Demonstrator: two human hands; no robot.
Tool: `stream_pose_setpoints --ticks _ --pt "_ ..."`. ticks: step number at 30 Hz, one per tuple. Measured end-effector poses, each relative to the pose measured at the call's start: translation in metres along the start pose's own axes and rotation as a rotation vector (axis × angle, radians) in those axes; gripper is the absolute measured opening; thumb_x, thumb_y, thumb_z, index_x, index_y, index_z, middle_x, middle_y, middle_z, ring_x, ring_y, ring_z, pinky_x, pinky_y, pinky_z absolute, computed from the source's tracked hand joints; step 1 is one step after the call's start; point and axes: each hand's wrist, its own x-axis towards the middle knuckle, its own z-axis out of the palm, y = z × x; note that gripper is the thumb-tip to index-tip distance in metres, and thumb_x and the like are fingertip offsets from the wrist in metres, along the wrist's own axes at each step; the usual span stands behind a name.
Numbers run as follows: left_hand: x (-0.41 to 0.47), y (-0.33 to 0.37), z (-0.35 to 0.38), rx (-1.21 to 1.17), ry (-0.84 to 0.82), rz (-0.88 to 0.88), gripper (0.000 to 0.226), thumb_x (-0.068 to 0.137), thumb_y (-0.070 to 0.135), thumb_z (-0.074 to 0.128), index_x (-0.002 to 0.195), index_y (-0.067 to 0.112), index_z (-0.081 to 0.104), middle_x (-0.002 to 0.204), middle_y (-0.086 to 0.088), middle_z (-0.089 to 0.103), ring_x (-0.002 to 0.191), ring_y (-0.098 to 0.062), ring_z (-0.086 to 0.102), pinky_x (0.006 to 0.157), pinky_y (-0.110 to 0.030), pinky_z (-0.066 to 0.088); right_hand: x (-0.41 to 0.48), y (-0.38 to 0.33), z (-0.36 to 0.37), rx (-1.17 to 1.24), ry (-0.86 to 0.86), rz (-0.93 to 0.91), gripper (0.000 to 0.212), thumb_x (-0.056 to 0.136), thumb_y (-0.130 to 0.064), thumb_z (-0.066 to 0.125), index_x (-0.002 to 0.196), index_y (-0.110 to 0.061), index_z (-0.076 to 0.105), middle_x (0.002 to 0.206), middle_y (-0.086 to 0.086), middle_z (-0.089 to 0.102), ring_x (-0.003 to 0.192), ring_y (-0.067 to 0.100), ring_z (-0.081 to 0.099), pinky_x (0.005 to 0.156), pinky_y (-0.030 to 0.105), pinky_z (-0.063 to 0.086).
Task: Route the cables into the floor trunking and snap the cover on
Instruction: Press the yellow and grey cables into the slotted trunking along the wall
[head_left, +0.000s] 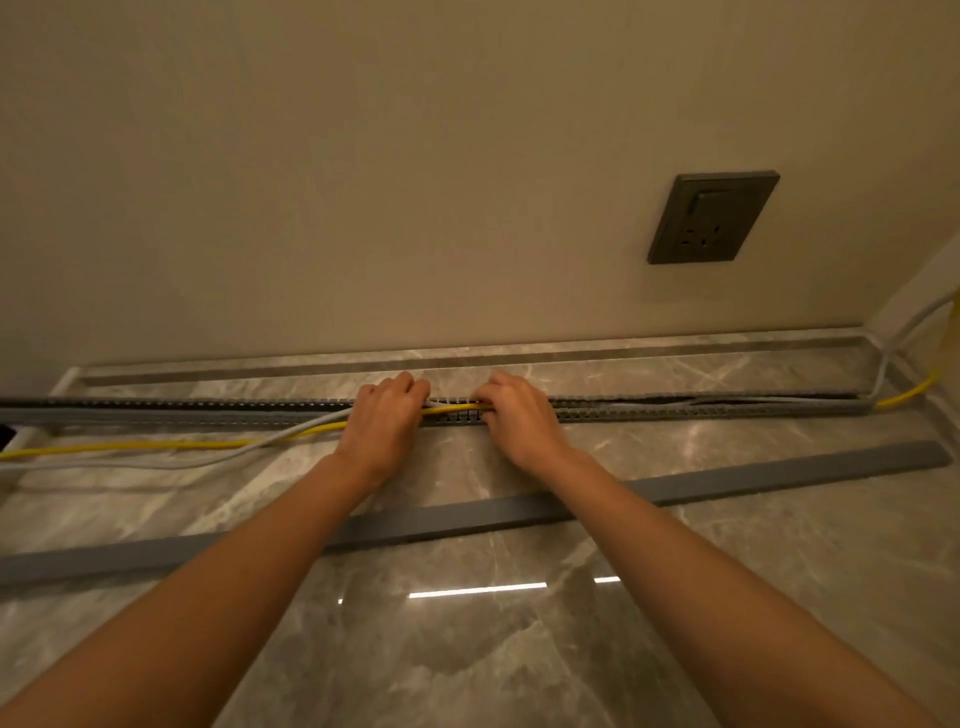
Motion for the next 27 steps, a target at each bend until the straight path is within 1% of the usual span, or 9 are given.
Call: stream_pose_setpoints --ticks 3,9,12,16,21,23,25,26,27 --pt "0.002 -0.001 -0.002 0.054 -0.102 -0.016 0.023 0.092 0.006 0.050 0.115 0.005 0.054 0.113 -0.016 0.060 0.099 -0.034 0.057 0.082 -0.040 0.045 0.000 0.001 0.002 -0.021 -0.002 -0.018 0.029 0.091 -0.002 0.049 0.116 -0.008 0.062 0.116 0.013 0.059 0.107 0.030 0.055 0.090 0.040 0.046" --pt "0.015 -0.005 -0.007 0.036 -0.100 -0.049 0.012 0.084 -0.006 0.055 0.093 -0.004 0.063 0.100 -0.023 0.061 0.090 -0.039 0.059 0.069 -0.044 0.048 0.002 0.004 0.005 -0.031 -0.023 -0.002 0.031 0.091 0.004 0.047 0.116 -0.006 0.062 0.114 0.015 0.060 0.105 0.032 0.057 0.089 0.041 0.047" --pt "0.019 -0.001 -0.006 0.090 -0.149 -0.098 0.014 0.086 -0.005 0.052 0.096 -0.002 0.061 0.104 -0.021 0.058 0.092 -0.037 0.058 0.065 -0.040 0.041 0.004 0.002 0.007 -0.015 -0.028 0.017 0.030 0.090 0.006 0.046 0.114 -0.003 0.063 0.114 0.016 0.059 0.104 0.032 0.056 0.090 0.041 0.047" --pt "0.020 -0.007 -0.001 0.147 -0.198 -0.057 0.018 0.088 0.000 0.053 0.103 0.003 0.063 0.107 -0.017 0.062 0.094 -0.035 0.060 0.076 -0.042 0.048 0.003 -0.002 0.008 -0.017 -0.012 0.052 0.028 0.088 0.009 0.046 0.111 0.000 0.060 0.116 0.017 0.059 0.106 0.033 0.055 0.090 0.040 0.046" --pt "0.015 -0.005 -0.001 0.222 -0.258 0.035 0.023 0.097 0.015 0.044 0.113 0.005 0.058 0.113 -0.014 0.062 0.101 -0.032 0.060 0.080 -0.040 0.047 0.001 -0.015 0.012 -0.082 -0.006 0.025 0.030 0.089 0.006 0.045 0.115 -0.002 0.059 0.118 0.016 0.058 0.109 0.032 0.053 0.088 0.039 0.045" --pt "0.010 -0.009 -0.004 0.182 -0.187 0.097 0.022 0.092 0.016 0.055 0.109 0.005 0.064 0.107 -0.014 0.063 0.096 -0.032 0.061 0.073 -0.040 0.046 0.002 -0.016 0.013 -0.073 0.005 0.045 0.029 0.089 0.005 0.048 0.115 -0.003 0.060 0.118 0.015 0.057 0.109 0.031 0.053 0.088 0.039 0.045" --pt "0.007 -0.011 -0.004 0.178 -0.135 0.163 0.012 0.075 0.006 0.075 0.086 0.004 0.073 0.085 -0.015 0.066 0.077 -0.033 0.065 0.056 -0.036 0.039 0.002 -0.018 0.012 -0.071 0.003 0.069 0.028 0.090 0.004 0.050 0.114 -0.002 0.061 0.118 0.015 0.056 0.110 0.031 0.052 0.089 0.039 0.046" --pt "0.006 -0.012 -0.003 0.159 -0.126 0.149 0.011 0.072 0.003 0.076 0.083 0.002 0.074 0.082 -0.017 0.066 0.074 -0.035 0.065 0.053 -0.035 0.040 0.003 -0.019 0.011 -0.074 0.001 0.090 0.026 0.090 0.003 0.050 0.113 -0.001 0.062 0.119 0.015 0.055 0.111 0.031 0.051 0.089 0.038 0.046" --pt "0.006 -0.010 -0.001 0.127 -0.152 0.099 0.012 0.078 0.002 0.069 0.090 -0.001 0.072 0.088 -0.019 0.066 0.081 -0.036 0.065 0.057 -0.038 0.044 0.003 -0.022 0.009 -0.079 0.000 0.118 0.025 0.091 0.003 0.049 0.112 0.001 0.062 0.120 0.017 0.054 0.111 0.032 0.052 0.089 0.038 0.047"
